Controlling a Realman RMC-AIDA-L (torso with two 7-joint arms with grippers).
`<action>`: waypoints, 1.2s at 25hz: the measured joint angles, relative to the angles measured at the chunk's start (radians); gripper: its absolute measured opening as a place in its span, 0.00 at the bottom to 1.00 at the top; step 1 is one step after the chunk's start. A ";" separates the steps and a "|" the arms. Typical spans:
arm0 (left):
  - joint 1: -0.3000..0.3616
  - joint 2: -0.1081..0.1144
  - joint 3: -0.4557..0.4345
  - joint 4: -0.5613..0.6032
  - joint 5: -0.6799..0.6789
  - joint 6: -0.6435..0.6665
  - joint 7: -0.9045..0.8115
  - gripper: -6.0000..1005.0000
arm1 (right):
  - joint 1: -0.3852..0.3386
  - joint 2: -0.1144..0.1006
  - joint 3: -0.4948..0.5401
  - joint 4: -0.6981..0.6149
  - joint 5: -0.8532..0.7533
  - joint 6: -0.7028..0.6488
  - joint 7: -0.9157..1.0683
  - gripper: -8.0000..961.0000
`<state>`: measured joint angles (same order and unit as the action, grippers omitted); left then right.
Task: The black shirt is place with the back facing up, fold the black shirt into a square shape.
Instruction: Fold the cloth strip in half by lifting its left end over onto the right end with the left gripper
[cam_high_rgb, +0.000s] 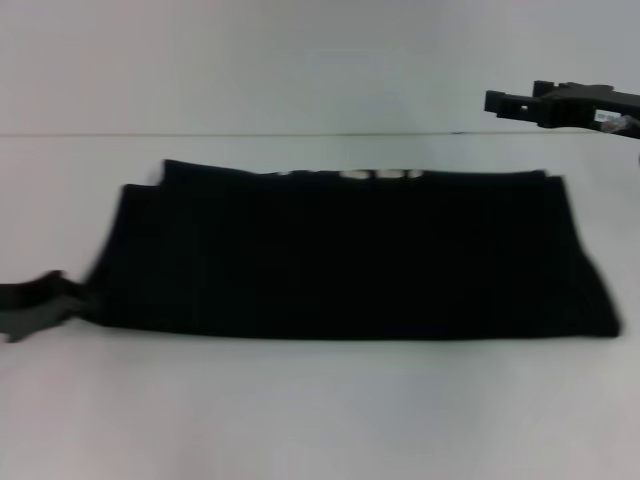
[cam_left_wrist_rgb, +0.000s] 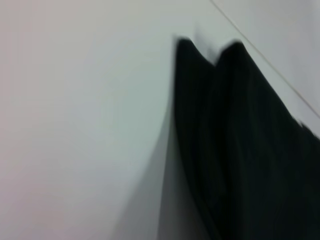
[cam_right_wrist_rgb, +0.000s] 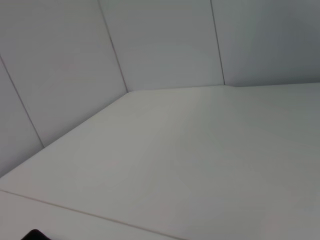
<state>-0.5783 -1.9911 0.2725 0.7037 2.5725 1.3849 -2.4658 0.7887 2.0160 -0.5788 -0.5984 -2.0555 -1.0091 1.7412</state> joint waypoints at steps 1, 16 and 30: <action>0.000 0.000 0.000 0.000 0.000 0.000 0.000 0.06 | 0.007 0.006 0.000 0.002 0.000 0.008 0.000 0.97; -0.174 0.058 -0.022 -0.014 -0.242 0.315 0.082 0.10 | 0.004 0.018 0.016 -0.012 0.029 0.035 -0.002 0.97; -0.508 -0.184 0.228 -0.641 -0.594 -0.348 0.481 0.14 | -0.152 -0.063 0.018 -0.109 0.077 -0.037 -0.017 0.97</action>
<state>-1.0867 -2.1753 0.5002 0.0624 1.9784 1.0369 -1.9852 0.6368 1.9529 -0.5604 -0.7076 -1.9789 -1.0462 1.7238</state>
